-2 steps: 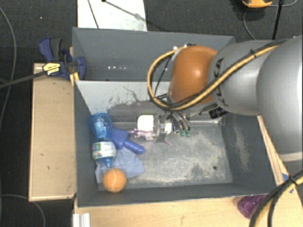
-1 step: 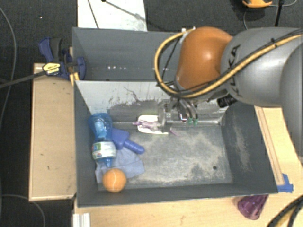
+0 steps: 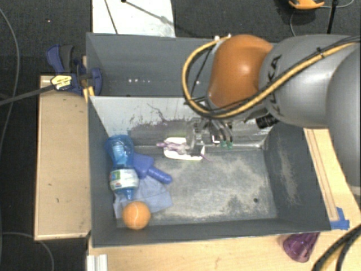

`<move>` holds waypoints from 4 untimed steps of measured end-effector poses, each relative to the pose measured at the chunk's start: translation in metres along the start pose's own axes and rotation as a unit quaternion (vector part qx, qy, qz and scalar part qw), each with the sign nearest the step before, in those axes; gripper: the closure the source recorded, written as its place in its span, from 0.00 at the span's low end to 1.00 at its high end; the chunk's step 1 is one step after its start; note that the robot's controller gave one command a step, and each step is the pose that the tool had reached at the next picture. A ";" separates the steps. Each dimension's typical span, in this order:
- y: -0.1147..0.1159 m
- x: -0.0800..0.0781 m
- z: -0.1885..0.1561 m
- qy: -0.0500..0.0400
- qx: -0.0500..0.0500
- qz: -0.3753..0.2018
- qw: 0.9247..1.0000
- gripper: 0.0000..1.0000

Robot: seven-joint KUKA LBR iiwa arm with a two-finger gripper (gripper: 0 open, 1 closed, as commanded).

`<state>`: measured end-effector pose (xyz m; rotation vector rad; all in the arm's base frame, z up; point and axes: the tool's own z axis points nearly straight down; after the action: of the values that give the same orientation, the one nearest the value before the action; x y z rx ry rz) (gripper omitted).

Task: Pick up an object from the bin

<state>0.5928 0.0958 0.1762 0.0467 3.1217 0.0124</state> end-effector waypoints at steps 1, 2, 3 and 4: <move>0.017 0.005 0.054 0.008 0.001 -0.030 1.000 1.00; 0.028 0.005 0.090 0.007 0.001 -0.035 0.999 1.00; 0.022 0.013 0.059 0.011 0.001 -0.034 0.999 1.00; 0.021 0.012 -0.012 0.008 0.001 -0.035 0.999 1.00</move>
Offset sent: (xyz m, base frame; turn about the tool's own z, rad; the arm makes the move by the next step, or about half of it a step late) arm -0.0038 0.0159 -0.0607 -0.0503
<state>0.5816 0.1175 0.1880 -0.0618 3.1368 0.0099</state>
